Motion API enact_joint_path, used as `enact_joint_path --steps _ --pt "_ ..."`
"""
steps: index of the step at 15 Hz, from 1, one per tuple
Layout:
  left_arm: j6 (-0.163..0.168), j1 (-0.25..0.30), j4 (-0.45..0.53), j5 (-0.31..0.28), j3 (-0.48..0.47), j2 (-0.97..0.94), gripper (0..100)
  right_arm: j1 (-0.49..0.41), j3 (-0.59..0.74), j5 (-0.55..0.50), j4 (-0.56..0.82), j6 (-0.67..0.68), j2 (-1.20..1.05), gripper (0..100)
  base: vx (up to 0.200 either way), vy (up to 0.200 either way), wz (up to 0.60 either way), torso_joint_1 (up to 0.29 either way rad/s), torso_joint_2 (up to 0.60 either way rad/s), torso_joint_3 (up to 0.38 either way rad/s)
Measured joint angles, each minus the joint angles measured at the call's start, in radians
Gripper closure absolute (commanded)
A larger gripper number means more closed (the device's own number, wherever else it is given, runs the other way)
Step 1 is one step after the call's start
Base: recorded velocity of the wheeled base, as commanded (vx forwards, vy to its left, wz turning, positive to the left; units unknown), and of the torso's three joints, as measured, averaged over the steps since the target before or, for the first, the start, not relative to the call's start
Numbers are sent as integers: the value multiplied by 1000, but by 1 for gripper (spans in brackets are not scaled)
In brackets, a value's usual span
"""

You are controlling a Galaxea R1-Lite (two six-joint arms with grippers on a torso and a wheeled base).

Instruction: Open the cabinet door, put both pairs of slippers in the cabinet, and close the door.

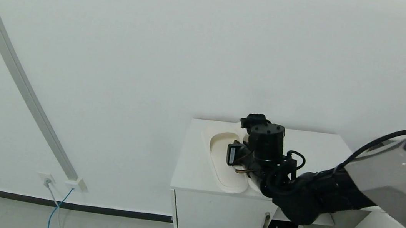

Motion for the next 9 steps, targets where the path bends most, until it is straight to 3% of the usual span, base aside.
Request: enact_joint_path --steps 5,9 --pt "4 0 0 -1 0 0 100 11 301 138 3 -19 -288 100 0 0 0 0 0 0" --pt "6 0 0 0 0 0 100 -12 519 250 -47 -200 -454 100 0 0 0 0 0 0"
